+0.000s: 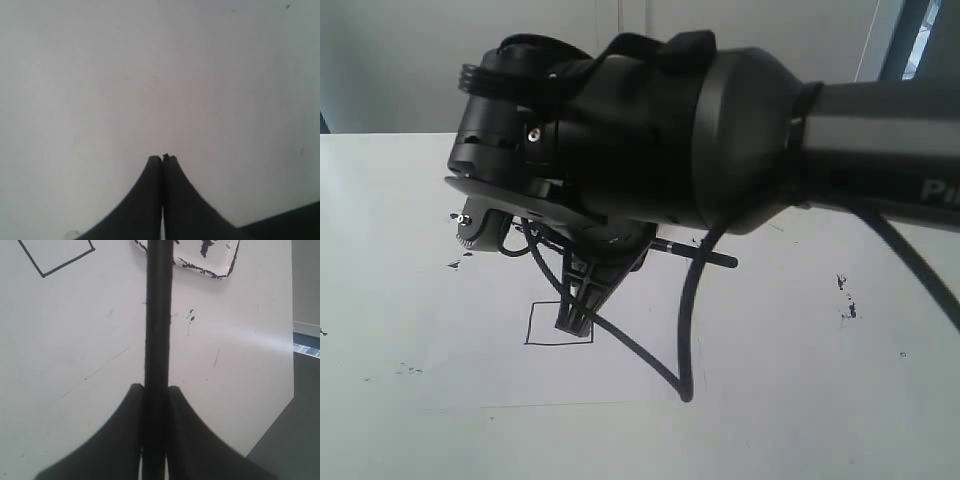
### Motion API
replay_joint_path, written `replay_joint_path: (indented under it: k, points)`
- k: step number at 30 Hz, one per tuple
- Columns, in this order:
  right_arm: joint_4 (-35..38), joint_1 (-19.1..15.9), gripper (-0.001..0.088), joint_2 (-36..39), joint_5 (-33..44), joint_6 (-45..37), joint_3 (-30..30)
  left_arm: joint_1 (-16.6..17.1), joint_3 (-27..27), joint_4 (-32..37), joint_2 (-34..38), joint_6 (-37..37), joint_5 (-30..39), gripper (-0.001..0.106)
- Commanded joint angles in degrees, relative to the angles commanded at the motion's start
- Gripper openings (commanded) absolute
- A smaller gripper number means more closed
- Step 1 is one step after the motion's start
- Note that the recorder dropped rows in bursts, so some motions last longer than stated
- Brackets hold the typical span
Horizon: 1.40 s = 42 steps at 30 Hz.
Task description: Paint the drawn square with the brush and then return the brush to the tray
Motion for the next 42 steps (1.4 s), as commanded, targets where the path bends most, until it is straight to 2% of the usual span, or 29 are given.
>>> replay_joint_path:
  k: [5,11,28,30,32,34,36,39,42]
  points:
    - [0.14,0.00,0.0000,0.00,0.00,0.00,0.00,0.00,0.00,-4.82,0.00,-0.12,-3.67,0.000]
    - [0.25,0.00,0.0000,0.00,0.00,0.00,0.00,0.00,0.00,-4.79,0.00,-0.12,-1.47,0.000]
    - [0.59,0.00,0.0000,0.00,0.00,-0.52,0.00,0.00,0.00,-4.79,0.00,1.76,-2.11,0.001]
    - [0.59,0.00,0.0000,0.00,0.00,-0.52,0.00,0.00,0.00,-4.79,0.00,1.03,-2.93,0.010]
    - [0.59,0.00,0.0000,0.00,0.00,-0.52,0.00,0.00,0.00,-4.85,0.00,0.77,-3.56,0.024]
    - [0.59,0.00,0.0000,0.00,0.00,-0.52,0.00,0.00,0.00,-4.85,0.00,-0.28,-4.02,0.041]
    - [0.59,0.00,0.0000,0.00,0.00,-0.52,0.00,0.00,0.00,-5.07,0.00,-0.26,-4.44,0.064]
    - [0.59,0.00,0.0000,0.00,0.00,-1.13,0.00,0.00,0.00,-5.47,0.00,-0.26,-4.21,0.092]
    - [0.59,0.00,0.0000,0.00,0.00,-2.42,0.00,0.00,0.00,-6.62,0.00,-0.26,-3.45,0.104]
